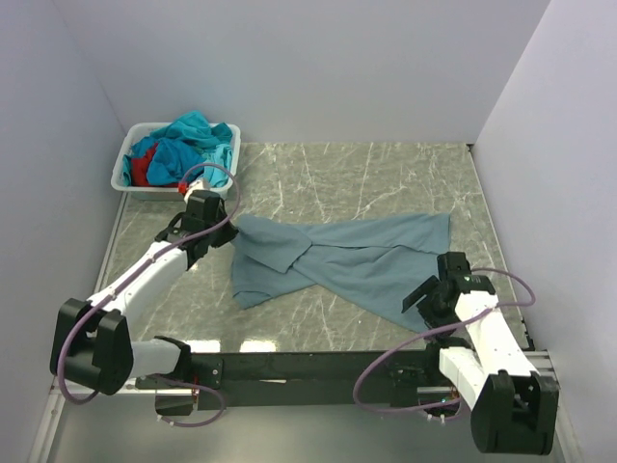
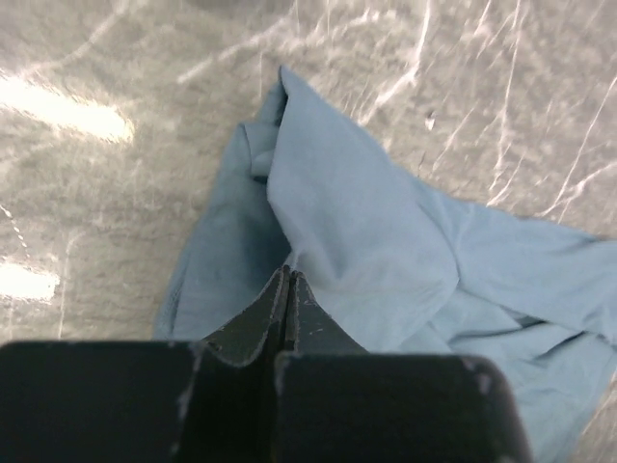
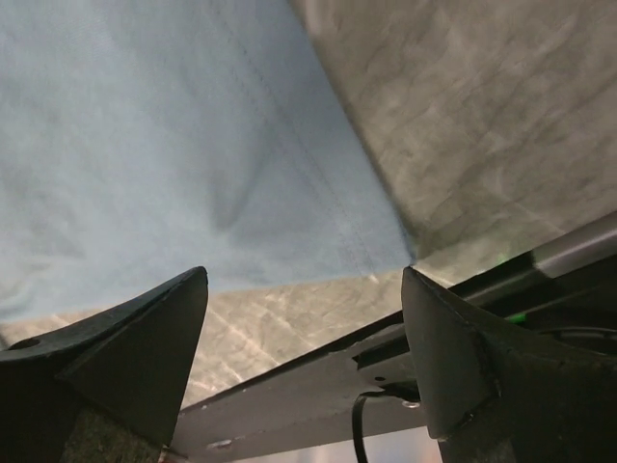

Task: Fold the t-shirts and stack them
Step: Flatten the tshirt out

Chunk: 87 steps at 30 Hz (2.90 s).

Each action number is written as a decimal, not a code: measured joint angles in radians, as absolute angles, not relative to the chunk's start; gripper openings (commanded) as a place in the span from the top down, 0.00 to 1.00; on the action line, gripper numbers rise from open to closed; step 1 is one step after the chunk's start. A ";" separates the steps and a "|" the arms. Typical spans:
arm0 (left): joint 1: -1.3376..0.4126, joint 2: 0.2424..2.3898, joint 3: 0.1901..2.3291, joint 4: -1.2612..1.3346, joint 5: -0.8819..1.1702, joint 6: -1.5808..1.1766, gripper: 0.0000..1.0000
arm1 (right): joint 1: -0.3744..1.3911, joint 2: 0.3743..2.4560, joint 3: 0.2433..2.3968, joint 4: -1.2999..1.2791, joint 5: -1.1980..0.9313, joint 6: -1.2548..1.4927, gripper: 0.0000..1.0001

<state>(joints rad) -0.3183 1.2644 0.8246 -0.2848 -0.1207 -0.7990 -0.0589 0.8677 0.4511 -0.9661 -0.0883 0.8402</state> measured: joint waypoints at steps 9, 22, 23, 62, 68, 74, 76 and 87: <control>-0.229 1.201 0.813 -0.334 -0.256 -0.864 0.99 | -0.060 1.107 0.731 -0.904 0.044 0.744 0.12; -0.134 1.214 0.786 -0.392 -0.354 -0.908 0.99 | -0.064 1.486 0.973 -0.652 -0.030 0.625 0.26; -0.132 1.220 0.786 -0.392 -0.353 -0.907 0.99 | -0.064 1.515 0.991 -0.630 -0.038 0.616 0.27; -0.130 1.213 0.786 -0.381 -0.311 -0.904 0.99 | -0.088 1.724 1.072 -0.444 0.059 0.626 0.44; -0.130 1.213 0.786 -0.381 -0.304 -0.904 0.99 | -0.088 1.726 1.071 -0.449 0.059 0.618 0.48; -0.130 1.213 0.786 -0.382 -0.303 -0.904 0.99 | -0.088 1.759 1.071 -0.448 0.060 0.608 0.55; -0.130 1.213 0.785 -0.382 -0.303 -0.904 0.99 | -0.088 1.772 1.074 -0.448 0.062 0.608 0.56; -0.130 1.198 0.785 -0.385 -0.301 -0.904 0.99 | -0.088 1.775 1.079 -0.445 0.072 0.603 0.78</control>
